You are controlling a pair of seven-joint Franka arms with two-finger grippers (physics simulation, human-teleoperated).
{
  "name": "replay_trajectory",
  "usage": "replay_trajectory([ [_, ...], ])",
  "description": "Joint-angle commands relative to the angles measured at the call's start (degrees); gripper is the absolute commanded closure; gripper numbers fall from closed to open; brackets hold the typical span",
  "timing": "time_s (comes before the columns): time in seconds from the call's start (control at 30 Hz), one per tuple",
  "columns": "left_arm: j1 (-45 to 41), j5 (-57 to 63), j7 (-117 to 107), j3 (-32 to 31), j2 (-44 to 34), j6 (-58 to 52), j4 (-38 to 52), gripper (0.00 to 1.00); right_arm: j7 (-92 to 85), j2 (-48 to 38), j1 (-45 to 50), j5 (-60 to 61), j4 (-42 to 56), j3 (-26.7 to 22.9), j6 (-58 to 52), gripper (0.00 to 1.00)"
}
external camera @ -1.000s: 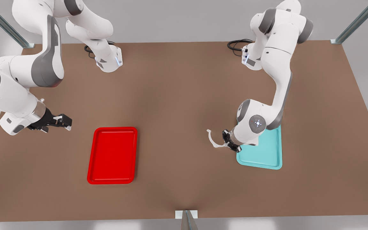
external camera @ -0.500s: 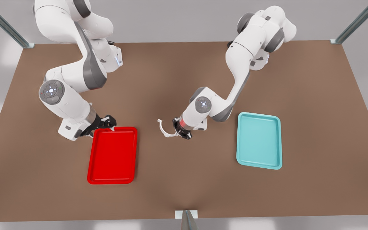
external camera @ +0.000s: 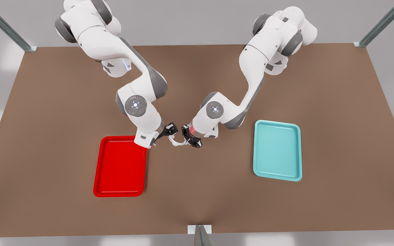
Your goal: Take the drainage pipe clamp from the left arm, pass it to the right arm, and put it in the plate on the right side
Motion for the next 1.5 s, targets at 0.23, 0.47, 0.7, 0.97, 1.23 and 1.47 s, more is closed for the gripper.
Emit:
replay_trajectory([
  [0.23,0.09,0.22,-16.19,0.0,-0.05,0.05,0.03,0.79,9.71,-0.75,-0.72,0.19,-3.52,2.26,1.07,0.44],
  [0.47,0.09,0.13,-16.19,0.0,-0.05,0.05,0.03,0.79,9.62,-0.75,-0.55,-0.25,-8.36,2.35,3.27,0.43],
  [0.7,0.09,0.13,-16.19,0.0,-0.05,0.05,0.03,0.79,9.54,-0.75,-0.9,-0.42,-11.35,2.26,6.34,0.43],
  [0.97,0.18,0.13,-16.19,0.0,-0.13,-0.04,0.03,0.79,9.54,0.13,-0.55,-0.51,-12.05,2.26,10.39,0.79],
  [1.23,0.26,0.48,-14.88,0.0,-2.77,-3.82,0.03,0.0,8.83,-0.93,-2.66,-0.51,-13.72,2.26,9.86,0.79],
  [1.47,5.97,-3.38,3.54,-0.36,-10.32,-16.56,0.03,0.0,0.23,-6.56,-17.84,-5.87,-27.69,5.41,16.89,0.79],
])
